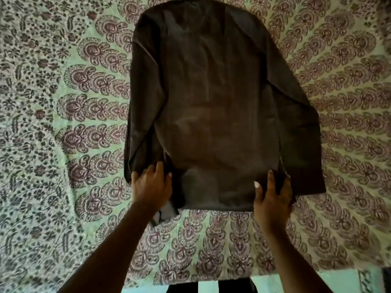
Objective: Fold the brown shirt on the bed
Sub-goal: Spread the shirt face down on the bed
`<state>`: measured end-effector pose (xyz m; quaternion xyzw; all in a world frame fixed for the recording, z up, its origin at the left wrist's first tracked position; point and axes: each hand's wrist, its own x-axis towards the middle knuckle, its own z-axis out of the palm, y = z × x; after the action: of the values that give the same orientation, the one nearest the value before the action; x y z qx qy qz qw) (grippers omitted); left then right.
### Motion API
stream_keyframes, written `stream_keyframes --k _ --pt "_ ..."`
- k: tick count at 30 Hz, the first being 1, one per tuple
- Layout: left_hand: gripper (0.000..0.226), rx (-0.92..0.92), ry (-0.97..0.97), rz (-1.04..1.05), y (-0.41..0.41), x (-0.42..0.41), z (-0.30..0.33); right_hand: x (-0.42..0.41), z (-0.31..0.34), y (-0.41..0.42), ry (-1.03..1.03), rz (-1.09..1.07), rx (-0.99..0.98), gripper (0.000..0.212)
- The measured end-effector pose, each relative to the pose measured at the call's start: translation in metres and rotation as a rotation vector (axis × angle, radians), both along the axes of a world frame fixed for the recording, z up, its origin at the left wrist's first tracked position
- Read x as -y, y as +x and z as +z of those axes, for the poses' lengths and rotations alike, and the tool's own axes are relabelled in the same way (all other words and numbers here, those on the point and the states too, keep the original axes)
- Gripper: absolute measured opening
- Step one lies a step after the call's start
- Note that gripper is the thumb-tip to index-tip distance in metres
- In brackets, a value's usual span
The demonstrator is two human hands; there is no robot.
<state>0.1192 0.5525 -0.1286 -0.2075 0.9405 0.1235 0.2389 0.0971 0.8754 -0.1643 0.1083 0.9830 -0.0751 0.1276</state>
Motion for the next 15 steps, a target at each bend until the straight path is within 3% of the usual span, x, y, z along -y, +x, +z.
stream_keyframes --k 4,8,12,15 --pt "0.057 0.175 -0.178 -0.091 0.023 0.032 0.015 -0.015 -0.001 0.026 -0.064 -0.024 -0.054 0.052" --pt "0.054 0.131 -0.325 -0.003 0.030 0.067 0.024 -0.017 0.003 0.018 -0.291 -0.119 -0.124 0.043" --pt "0.047 -0.094 -0.182 -0.040 0.038 0.040 0.022 -0.014 0.007 0.017 -0.387 -0.320 -0.141 0.048" --pt "0.062 -0.093 0.064 0.287 0.042 0.009 0.013 -0.018 0.002 0.018 -0.305 -0.498 -0.128 0.047"
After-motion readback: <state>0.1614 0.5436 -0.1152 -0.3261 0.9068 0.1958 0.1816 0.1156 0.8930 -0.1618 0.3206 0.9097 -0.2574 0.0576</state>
